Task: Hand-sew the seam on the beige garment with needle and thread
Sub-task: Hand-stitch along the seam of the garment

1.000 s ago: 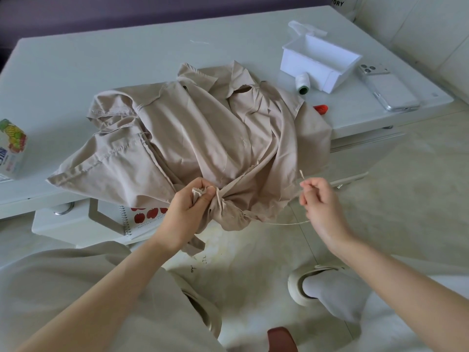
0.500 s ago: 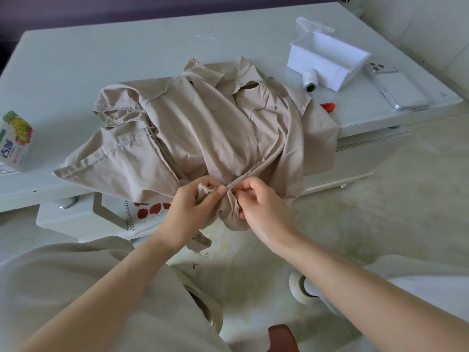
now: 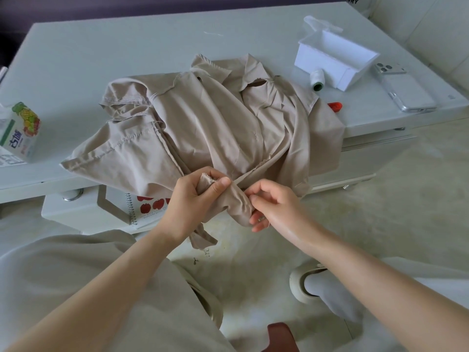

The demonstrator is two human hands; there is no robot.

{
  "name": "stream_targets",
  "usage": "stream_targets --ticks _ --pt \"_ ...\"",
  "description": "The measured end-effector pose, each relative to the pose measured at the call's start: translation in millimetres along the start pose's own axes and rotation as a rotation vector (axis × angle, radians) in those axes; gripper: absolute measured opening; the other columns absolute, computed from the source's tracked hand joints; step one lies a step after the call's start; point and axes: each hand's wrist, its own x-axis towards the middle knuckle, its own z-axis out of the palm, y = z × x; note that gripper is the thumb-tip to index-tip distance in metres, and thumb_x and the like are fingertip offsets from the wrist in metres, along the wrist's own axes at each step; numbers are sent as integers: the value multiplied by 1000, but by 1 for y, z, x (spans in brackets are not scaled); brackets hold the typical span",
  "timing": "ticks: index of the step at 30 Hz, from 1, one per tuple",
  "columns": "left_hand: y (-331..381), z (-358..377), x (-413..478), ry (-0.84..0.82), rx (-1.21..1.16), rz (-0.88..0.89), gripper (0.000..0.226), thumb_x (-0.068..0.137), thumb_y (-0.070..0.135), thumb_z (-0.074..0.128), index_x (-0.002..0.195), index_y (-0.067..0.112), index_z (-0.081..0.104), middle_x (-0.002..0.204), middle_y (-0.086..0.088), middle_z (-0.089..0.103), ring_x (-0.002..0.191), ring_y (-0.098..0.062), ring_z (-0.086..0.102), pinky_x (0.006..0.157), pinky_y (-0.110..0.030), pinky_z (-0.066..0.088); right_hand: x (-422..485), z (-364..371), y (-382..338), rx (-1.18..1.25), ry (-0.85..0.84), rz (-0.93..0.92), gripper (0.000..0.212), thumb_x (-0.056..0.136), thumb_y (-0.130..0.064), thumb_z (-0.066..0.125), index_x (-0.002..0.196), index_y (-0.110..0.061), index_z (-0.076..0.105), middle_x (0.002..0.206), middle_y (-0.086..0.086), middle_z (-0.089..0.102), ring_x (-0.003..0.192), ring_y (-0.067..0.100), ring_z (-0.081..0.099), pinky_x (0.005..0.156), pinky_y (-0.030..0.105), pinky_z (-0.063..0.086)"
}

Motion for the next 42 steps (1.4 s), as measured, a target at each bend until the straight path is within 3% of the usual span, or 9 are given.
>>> stream_targets --ticks 5,12,18,23,28,37,42 --pt "-1 -1 0 -25 -48 -26 14 89 16 59 78 10 65 69 8 66 69 -5 63 66 -16 50 -1 -5 2 -4 -58 -38 25 96 -1 47 79 -16 59 65 -2 59 54 6 55 54 24 53" --pt "0 0 1 -56 -113 -43 16 84 24 59 78 10 65 68 8 67 67 -4 62 64 -15 48 -2 -9 2 5 -98 -80 25 96 2 44 80 -13 57 64 -3 57 55 6 55 59 23 54" --pt "-1 0 1 -80 -96 -39 14 90 15 58 79 8 64 65 10 66 64 -1 61 61 -13 46 -3 -9 -2 -1 -145 -89 26 97 2 42 80 -12 56 64 -3 62 58 8 59 63 21 53" --pt "-2 1 1 -111 -93 -64 16 90 16 58 76 10 63 63 11 65 62 -1 59 62 -13 46 -3 -8 -7 -14 -200 -92 26 97 2 43 80 -11 58 68 2 63 59 8 59 70 30 58" --pt "-5 5 0 -178 -40 -96 22 83 32 59 75 12 64 61 8 64 60 -3 58 62 -15 46 -4 -7 -9 -15 -252 -78 26 97 -1 45 79 -14 58 68 1 63 60 9 62 64 19 51" --pt "-4 3 0 -158 -73 -120 22 78 37 60 77 15 66 65 12 63 61 -1 56 59 -13 44 -3 -5 -2 55 -175 -67 20 98 -5 44 85 -12 57 60 -8 64 61 6 61 62 15 47" --pt "-4 -1 0 -198 -34 -165 11 87 23 60 87 18 69 76 7 70 68 -1 61 62 -13 47 0 -2 -1 77 -132 -41 17 96 -8 48 81 -14 53 55 -7 62 58 6 61 65 19 50"
